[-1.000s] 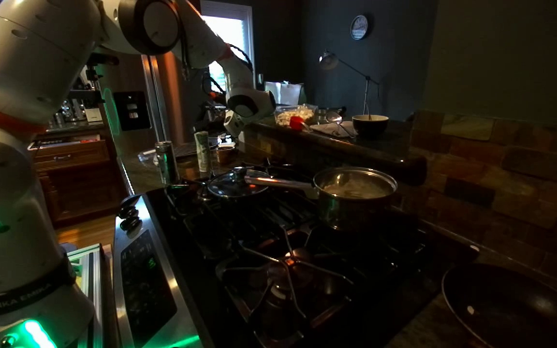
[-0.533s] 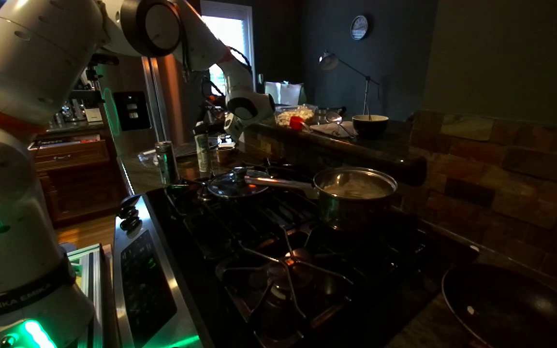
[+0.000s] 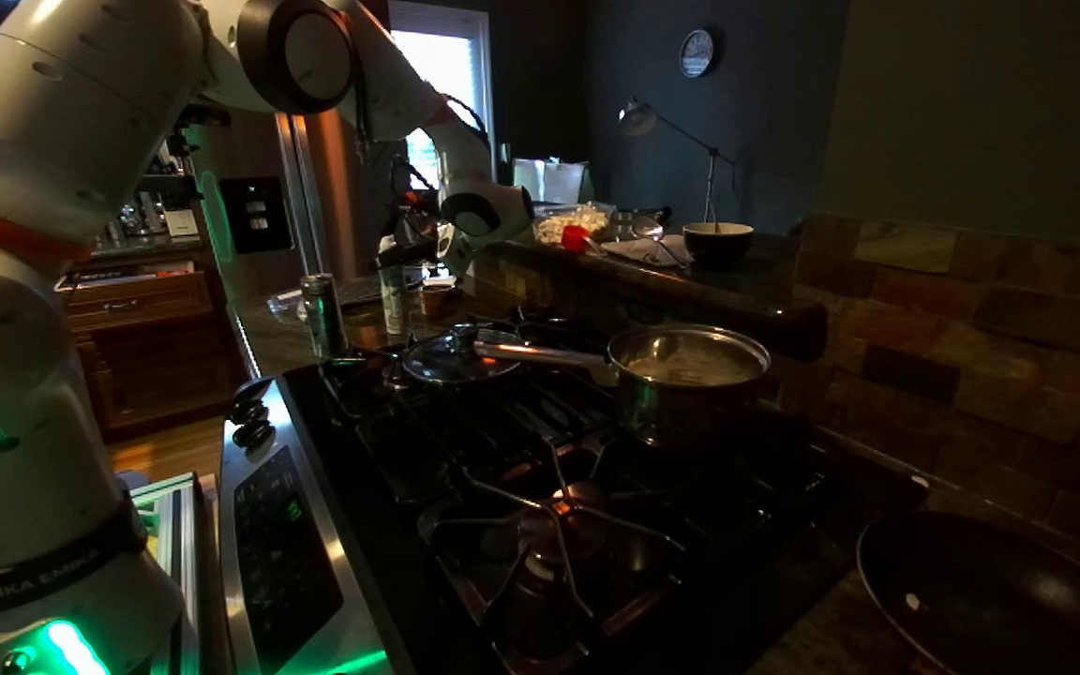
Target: Put the white bottle on the top counter
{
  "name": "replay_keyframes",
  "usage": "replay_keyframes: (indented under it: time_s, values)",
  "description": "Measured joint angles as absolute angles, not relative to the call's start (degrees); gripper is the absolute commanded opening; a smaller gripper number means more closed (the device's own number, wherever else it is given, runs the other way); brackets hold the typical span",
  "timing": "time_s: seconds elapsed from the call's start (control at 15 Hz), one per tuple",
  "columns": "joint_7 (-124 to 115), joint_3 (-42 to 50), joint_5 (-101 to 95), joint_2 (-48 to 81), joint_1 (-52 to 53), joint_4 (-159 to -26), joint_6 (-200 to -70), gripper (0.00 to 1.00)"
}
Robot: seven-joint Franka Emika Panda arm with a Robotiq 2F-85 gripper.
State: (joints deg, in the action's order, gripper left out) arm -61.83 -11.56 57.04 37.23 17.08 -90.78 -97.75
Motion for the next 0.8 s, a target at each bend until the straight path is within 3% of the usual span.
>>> replay_keyframes:
  time_s: [0.13, 0.53, 0.8]
  values:
    - [-61.4, -11.5, 57.0, 37.2, 17.1, -90.8, -97.8, 0.34]
    - [-58.4, -11.4, 57.5, 36.0, 16.8, -91.5, -98.3, 0.34]
    - [-53.8, -11.3, 62.9, 27.9, 16.2, -100.3, -106.8, 0.34]
